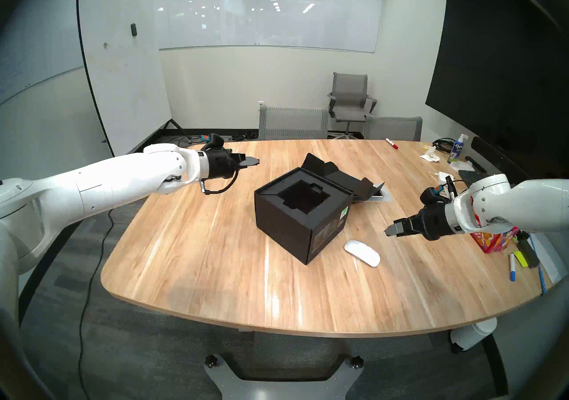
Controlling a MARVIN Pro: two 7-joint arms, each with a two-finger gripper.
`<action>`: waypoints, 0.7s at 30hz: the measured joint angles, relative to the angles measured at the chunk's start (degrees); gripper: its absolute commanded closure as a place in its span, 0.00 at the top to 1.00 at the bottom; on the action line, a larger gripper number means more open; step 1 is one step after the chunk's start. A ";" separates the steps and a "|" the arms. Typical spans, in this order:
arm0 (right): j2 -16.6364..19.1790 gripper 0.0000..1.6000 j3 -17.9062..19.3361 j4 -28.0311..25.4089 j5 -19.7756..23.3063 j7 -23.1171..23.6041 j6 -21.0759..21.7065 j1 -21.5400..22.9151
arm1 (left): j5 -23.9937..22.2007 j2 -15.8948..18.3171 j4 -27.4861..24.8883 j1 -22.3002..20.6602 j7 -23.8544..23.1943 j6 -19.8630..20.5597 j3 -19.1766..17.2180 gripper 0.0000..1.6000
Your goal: Open the box and place the mouse inside
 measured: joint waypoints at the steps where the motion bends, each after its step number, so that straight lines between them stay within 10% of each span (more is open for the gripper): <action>1: 0.00 1.00 0.00 0.00 0.00 0.00 0.00 0.00 | 0.47 0.61 0.62 -0.24 -1.23 1.28 0.02 0.00; 21: -0.04 1.00 0.00 0.01 0.01 0.00 0.00 -0.03 | 14.89 5.78 10.91 -1.86 -19.87 9.66 2.77 0.00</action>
